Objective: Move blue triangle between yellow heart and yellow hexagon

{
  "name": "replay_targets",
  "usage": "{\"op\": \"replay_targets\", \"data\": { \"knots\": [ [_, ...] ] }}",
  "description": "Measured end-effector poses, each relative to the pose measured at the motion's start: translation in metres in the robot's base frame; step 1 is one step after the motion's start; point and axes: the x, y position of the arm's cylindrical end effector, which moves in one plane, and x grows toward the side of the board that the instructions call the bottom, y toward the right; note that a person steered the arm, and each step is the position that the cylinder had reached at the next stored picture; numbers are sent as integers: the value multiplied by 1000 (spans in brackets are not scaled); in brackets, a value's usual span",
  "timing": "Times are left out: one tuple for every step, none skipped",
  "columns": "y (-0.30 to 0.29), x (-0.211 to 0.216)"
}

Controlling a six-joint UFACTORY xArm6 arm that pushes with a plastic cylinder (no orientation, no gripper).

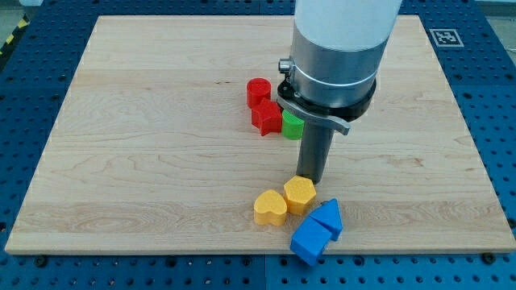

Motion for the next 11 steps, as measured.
{"op": "replay_targets", "data": {
  "knots": [
    [1,0],
    [3,0],
    [3,0],
    [3,0],
    [30,-7],
    [85,-1],
    [108,83],
    [105,84],
    [87,84],
    [73,84],
    [64,84]
  ]
}}
